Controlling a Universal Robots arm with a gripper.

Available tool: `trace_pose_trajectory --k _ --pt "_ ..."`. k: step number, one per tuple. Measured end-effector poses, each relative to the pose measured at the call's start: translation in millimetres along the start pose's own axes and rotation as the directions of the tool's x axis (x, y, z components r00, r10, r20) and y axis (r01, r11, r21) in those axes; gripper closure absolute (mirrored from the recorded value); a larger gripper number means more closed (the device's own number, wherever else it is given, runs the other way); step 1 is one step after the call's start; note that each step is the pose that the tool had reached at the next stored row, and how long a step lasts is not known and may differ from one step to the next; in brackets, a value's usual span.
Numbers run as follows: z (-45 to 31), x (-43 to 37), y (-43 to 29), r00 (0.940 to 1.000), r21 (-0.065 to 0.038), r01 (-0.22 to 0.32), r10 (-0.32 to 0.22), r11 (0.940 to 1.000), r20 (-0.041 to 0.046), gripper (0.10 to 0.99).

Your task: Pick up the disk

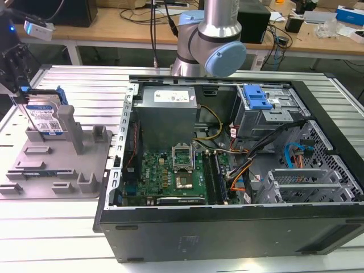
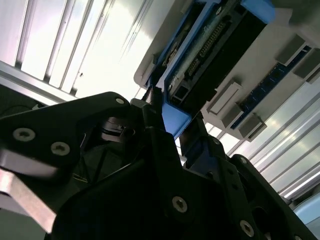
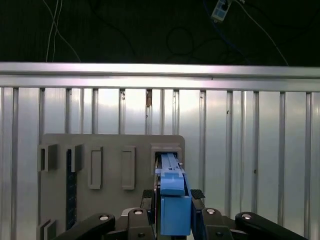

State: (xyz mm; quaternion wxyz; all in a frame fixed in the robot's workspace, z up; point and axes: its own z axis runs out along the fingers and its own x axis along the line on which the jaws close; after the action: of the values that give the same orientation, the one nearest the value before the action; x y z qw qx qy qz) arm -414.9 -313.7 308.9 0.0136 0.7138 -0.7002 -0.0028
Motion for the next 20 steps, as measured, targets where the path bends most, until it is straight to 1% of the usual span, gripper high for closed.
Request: trace_pose_trajectory --k 20 --pt "9.5 -0.1 -0.2 0.9999 0.001 0.012 -0.012 0.9999 -0.0005 0.694"
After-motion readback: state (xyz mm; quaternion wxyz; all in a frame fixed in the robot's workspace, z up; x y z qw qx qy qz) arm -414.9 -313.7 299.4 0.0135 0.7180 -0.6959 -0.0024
